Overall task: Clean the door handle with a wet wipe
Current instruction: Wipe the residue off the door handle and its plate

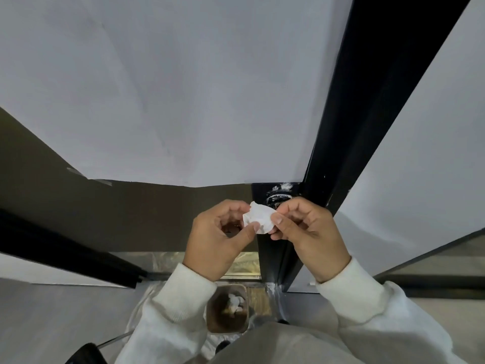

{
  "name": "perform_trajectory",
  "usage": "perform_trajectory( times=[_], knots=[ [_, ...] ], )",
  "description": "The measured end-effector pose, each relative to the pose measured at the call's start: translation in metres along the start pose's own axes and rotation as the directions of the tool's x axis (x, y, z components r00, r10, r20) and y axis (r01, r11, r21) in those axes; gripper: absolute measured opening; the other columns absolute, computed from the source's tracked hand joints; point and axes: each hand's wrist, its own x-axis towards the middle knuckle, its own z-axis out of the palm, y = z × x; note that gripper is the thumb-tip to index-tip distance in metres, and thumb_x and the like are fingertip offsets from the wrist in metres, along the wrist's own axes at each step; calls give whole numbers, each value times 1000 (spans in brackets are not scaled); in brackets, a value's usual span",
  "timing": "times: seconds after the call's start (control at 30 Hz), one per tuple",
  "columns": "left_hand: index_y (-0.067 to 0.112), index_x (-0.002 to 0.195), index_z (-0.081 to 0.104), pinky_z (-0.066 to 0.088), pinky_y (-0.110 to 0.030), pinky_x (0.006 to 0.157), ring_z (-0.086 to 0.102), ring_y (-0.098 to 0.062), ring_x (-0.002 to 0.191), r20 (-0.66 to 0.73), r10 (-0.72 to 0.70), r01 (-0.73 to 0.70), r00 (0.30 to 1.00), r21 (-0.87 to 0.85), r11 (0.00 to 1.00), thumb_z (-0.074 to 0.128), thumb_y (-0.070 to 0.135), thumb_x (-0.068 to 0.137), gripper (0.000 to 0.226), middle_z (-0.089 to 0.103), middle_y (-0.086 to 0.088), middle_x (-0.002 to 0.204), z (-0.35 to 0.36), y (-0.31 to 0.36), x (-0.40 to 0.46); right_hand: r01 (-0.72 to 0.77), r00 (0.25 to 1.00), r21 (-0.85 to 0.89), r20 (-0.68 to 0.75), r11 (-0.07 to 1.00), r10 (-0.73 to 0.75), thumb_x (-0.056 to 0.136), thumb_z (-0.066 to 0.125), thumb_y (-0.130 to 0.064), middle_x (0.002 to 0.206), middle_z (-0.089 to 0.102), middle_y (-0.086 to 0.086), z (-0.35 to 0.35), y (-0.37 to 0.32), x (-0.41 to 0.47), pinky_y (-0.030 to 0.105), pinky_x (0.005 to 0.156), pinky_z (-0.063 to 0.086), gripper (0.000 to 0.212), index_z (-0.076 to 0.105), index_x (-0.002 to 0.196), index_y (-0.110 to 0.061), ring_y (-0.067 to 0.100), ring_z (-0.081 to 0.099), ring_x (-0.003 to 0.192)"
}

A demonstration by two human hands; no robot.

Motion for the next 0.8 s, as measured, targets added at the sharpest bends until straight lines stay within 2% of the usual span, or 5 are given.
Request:
perform_trajectory(
  times=[0.2, 0.4, 0.47, 0.6, 0.8],
  knots=[
    [22, 104, 76, 58, -29, 70, 70, -18, 74, 15, -17, 17, 1000, -63, 998, 75, 19, 83, 21, 77, 3, 84, -11, 5, 2, -25, 999, 61, -23, 998, 26, 96, 60, 1, 88, 72, 10, 0, 0, 2, 42, 70, 61, 24, 66, 111, -17, 27, 71, 78],
    [22, 98, 77, 55, -30, 76, 69, -24, 86, 109, 12, -10, 994, -19, 1000, 70, 17, 91, 11, 75, -1, 94, -14, 8, 6, 67, 986, -217, 162, 974, -32, 85, 70, 0, 108, 66, -14, 2, -7, -5, 31, 78, 61, 65, 57, 135, -39, 18, 69, 95],
    [25, 98, 76, 55, -31, 78, 69, -25, 87, 138, 20, -22, 990, 15, 1000, 68, 17, 93, 12, 75, 0, 93, -15, 8, 7, 121, 983, -280, 167, 952, -76, 83, 77, -9, 112, 67, -14, 3, -9, -6, 27, 76, 60, 53, 60, 128, -34, 14, 68, 99],
    [21, 99, 75, 56, -33, 80, 71, -20, 88, 108, 26, -29, 994, 28, 999, 65, 12, 95, 14, 76, 3, 93, -19, 7, 12, 131, 991, -400, 28, 907, -131, 85, 77, -21, 83, 66, -15, -4, -6, -3, 17, 66, 52, 16, 63, 88, -29, 10, 65, 82],
    [21, 100, 74, 57, -40, 88, 70, -18, 96, 102, 10, -30, 995, 196, 980, 63, 7, 96, 18, 76, 7, 96, -21, -5, 20, 98, 989, -325, -77, 941, -129, 89, 73, -23, 78, 65, -7, -13, -1, -9, 29, 68, 58, 13, 61, 82, -24, 14, 66, 82]
  ],
)
